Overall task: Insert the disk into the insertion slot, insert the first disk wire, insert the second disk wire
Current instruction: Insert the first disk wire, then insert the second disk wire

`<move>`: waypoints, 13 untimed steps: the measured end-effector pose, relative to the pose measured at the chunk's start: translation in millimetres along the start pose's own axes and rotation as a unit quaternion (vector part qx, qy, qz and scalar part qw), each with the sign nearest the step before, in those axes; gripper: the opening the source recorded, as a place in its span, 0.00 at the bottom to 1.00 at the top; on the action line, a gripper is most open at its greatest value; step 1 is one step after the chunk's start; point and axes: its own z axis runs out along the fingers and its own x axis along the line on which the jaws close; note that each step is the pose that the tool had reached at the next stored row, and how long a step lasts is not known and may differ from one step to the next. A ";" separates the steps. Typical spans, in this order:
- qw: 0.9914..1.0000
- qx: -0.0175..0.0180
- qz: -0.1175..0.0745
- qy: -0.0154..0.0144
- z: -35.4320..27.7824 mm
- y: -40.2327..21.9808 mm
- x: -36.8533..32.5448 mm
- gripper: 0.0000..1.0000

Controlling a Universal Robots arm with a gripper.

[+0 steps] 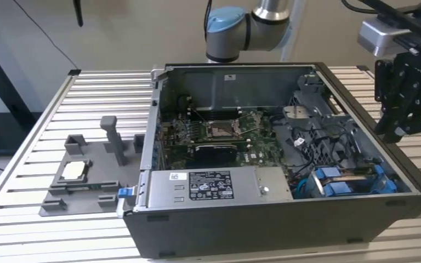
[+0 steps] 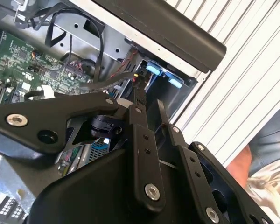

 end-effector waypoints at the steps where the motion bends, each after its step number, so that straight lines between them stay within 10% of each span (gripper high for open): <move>1: 1.000 0.000 0.000 0.000 -1.5 -0.2 0.0 0.27; 9: 1.000 0.000 0.000 0.000 -1.7 0.1 -1.7 0.27; 13: 1.000 -0.008 0.000 -0.002 -1.6 2.5 -4.6 0.27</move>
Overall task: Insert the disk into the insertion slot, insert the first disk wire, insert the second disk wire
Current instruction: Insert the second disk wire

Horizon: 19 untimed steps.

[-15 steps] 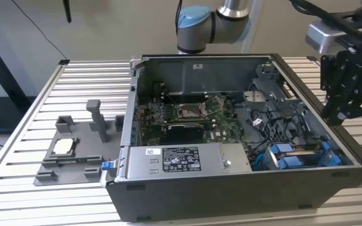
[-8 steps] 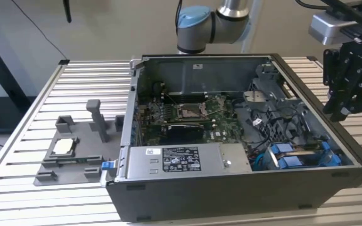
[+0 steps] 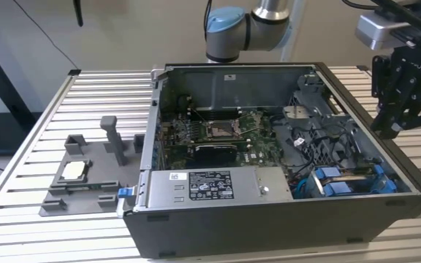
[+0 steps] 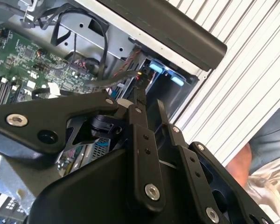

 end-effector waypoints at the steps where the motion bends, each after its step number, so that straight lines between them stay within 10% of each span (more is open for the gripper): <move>1: 1.000 -0.002 0.000 0.000 0.0 0.7 -0.4 0.27; 4: 1.000 -0.008 0.001 -0.005 -0.1 3.9 -1.2 0.27; 10: 1.000 -0.016 0.003 -0.023 -0.8 12.4 -2.1 0.27; 19: 0.999 -0.021 0.003 -0.034 0.9 26.8 -2.4 0.27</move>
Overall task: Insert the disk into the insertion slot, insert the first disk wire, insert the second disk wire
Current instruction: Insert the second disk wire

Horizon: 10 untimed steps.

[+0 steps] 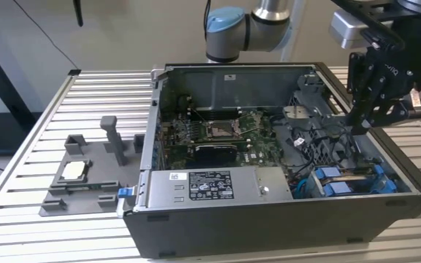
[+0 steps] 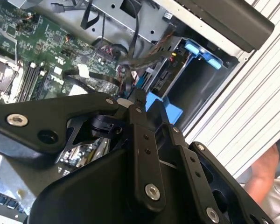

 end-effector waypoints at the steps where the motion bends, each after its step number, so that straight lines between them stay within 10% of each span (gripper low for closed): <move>1: 1.000 0.000 -0.001 -0.001 0.7 1.6 0.1 0.27; 10: 1.000 -0.002 -0.013 -0.007 10.5 7.4 0.9 0.27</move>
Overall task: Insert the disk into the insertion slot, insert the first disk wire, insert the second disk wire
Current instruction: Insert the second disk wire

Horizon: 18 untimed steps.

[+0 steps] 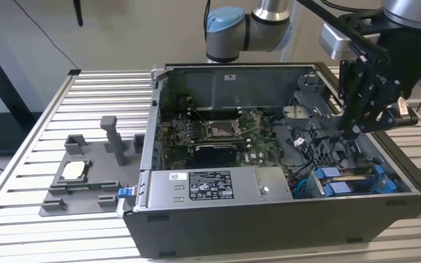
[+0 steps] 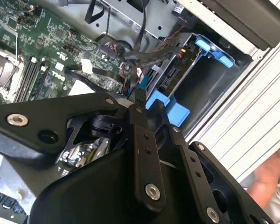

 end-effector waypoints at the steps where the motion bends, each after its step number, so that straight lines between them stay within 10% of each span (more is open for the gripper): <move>1: 1.000 0.000 -0.001 -0.002 1.0 0.4 0.0 0.27; 11: 1.000 -0.001 -0.007 -0.020 7.9 5.6 1.0 0.27; 18: 1.000 -0.001 -0.009 -0.025 10.3 7.4 6.4 0.27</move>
